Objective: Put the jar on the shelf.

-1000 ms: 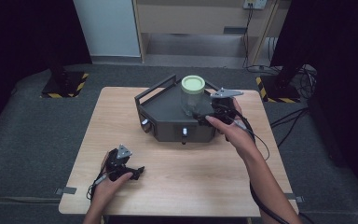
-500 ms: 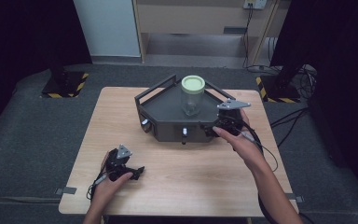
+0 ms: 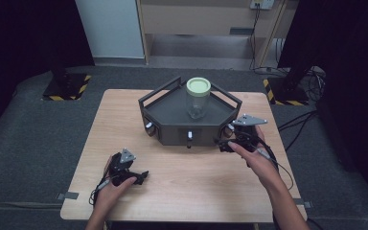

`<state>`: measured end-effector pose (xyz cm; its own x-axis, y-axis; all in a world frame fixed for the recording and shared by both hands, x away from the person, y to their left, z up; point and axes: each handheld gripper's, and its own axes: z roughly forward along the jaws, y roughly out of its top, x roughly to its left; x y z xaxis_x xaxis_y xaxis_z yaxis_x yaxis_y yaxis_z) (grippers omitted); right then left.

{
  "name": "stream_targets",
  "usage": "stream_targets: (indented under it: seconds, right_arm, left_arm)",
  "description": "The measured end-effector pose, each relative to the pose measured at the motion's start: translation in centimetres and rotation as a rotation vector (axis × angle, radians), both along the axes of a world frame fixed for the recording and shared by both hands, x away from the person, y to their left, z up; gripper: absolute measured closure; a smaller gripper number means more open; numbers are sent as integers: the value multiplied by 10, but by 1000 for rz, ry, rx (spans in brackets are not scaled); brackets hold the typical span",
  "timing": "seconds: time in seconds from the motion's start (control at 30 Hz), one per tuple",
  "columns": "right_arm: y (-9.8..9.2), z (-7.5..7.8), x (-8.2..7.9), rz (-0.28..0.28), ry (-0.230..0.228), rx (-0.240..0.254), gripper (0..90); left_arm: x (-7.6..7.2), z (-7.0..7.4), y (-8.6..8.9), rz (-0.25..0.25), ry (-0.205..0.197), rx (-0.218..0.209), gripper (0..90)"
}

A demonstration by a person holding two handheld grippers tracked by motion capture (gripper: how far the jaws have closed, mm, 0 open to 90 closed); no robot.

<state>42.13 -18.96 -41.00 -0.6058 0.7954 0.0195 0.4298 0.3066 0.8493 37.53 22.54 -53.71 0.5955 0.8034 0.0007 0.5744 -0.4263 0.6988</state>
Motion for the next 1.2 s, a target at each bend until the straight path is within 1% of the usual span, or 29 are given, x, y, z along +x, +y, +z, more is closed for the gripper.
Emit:
stream_targets:
  seconds: [0.07,0.4,0.73,1.2]
  right_arm:
    - [-3,-3,-3,-6,5,4,21]
    - [-15,-22,-14,-19,23,-15,22]
    - [-28,-41,-25,-48,44,-10,23]
    - [-49,-68,-39,-86,92,-16,25]
  left_arm:
    - [0,0,0,0,0,0,0]
    - [0,0,0,2,0,0,0]
    - [0,0,0,4,-1,0,0]
    - [0,0,-1,9,-1,0,0]
